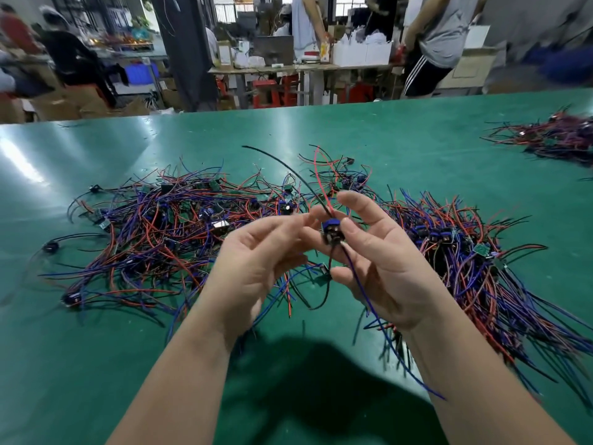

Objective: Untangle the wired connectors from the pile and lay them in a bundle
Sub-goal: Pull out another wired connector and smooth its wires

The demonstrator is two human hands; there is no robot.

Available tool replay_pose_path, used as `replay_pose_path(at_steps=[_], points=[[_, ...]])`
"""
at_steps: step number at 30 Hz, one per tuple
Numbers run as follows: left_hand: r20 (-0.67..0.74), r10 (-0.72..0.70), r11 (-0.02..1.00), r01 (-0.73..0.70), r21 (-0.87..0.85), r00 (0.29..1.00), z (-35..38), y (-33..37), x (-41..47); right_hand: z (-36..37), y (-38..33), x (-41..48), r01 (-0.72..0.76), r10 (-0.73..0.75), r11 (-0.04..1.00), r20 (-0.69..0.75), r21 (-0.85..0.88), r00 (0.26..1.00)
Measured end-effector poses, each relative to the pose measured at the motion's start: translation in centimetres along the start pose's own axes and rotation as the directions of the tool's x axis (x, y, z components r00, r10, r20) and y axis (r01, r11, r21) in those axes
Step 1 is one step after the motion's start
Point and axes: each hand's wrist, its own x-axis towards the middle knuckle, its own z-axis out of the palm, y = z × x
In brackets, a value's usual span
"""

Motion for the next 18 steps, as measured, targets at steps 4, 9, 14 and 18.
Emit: replay_pose_path(at_steps=[4,9,14,18], points=[[0.012,-0.052,0.999,0.052,-0.012,0.999,0.0,-0.1,-0.1,-0.2,0.1,0.2,0.04,-0.045,0.995,-0.043,-0.093,0.998],[0.054,-0.116,0.992,0.113,0.051,0.992,0.7,-0.4,-0.4,-0.5,1.0,0.5,0.088,-0.128,0.938,-0.102,-0.334,0.986],[-0.088,-0.061,0.969,0.037,-0.244,0.994,1.1,0.1,0.2,-1.0,1.1,0.8,-0.056,-0.049,0.902,-0.231,-0.427,0.972],[-0.123,-0.147,0.886,0.076,-0.458,0.981,0.4,1.4,0.4,-1.5,1.2,0.6,-0.329,0.199,0.795,-0.293,-0.509,0.935]])
